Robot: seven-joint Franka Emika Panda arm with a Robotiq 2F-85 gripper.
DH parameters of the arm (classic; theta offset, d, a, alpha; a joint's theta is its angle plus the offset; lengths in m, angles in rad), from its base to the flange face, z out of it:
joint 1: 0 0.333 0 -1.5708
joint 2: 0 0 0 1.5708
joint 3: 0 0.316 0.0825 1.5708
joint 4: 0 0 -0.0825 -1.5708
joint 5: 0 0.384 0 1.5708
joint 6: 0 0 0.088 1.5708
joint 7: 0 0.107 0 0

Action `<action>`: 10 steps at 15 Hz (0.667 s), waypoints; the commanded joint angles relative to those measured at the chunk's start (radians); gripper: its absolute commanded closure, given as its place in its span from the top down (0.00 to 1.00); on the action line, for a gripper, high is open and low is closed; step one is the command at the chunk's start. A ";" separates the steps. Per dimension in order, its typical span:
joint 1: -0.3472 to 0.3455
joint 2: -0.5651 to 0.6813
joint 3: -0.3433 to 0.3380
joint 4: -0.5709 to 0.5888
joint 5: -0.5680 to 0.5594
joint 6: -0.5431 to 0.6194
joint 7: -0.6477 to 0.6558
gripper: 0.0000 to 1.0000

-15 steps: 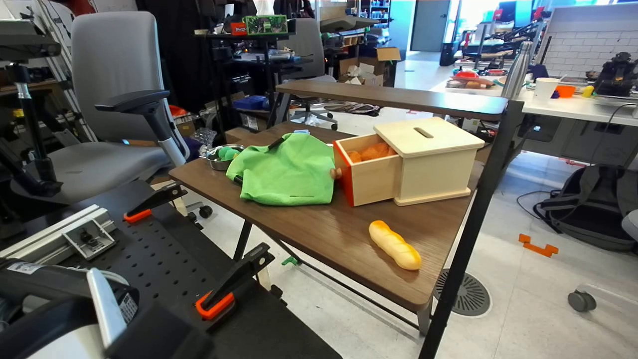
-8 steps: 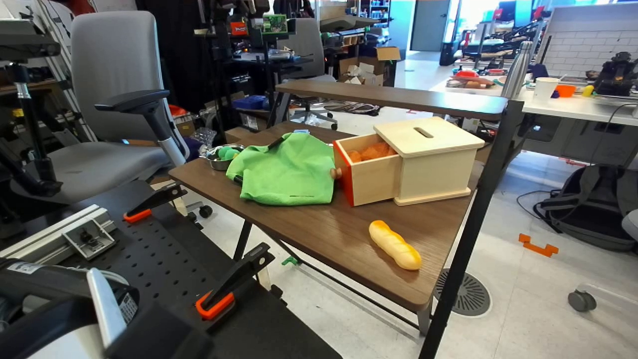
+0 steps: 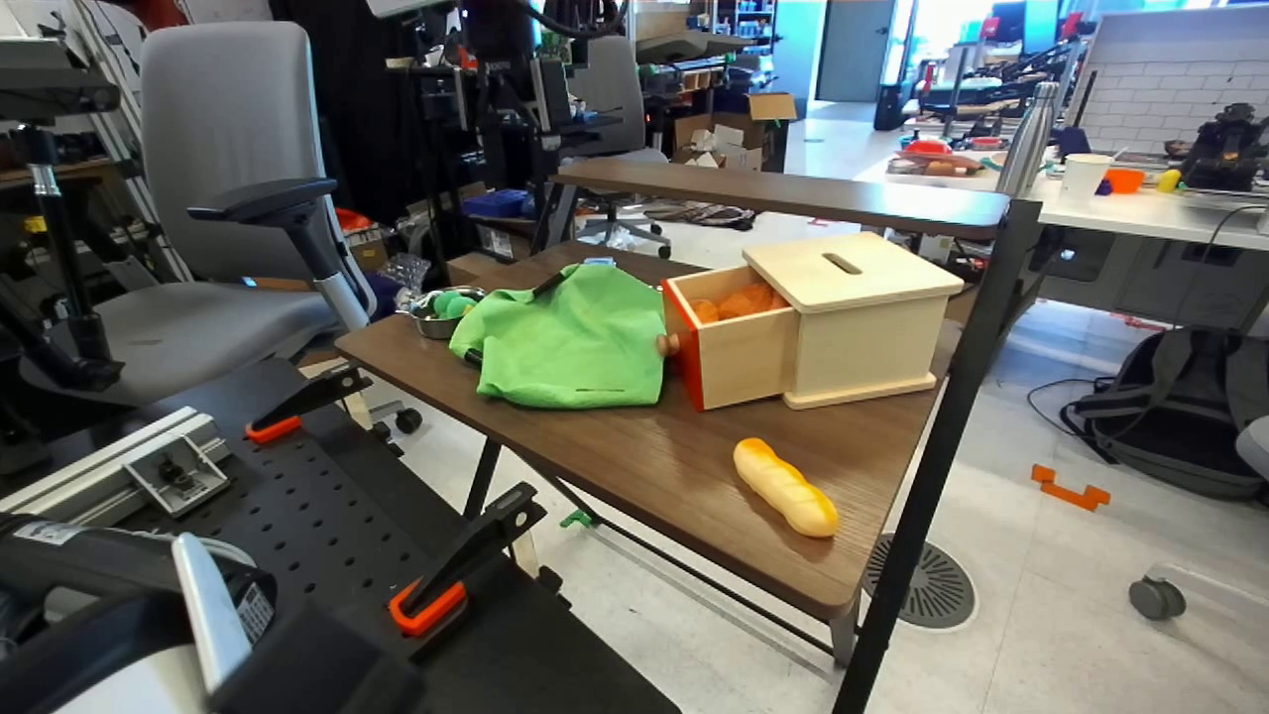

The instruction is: Fold the green towel from left to right

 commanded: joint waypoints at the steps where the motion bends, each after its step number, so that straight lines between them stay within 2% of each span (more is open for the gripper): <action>1: 0.047 0.097 -0.037 0.057 -0.024 0.047 0.071 1.00; 10: 0.093 0.248 -0.069 0.140 0.010 0.103 0.121 1.00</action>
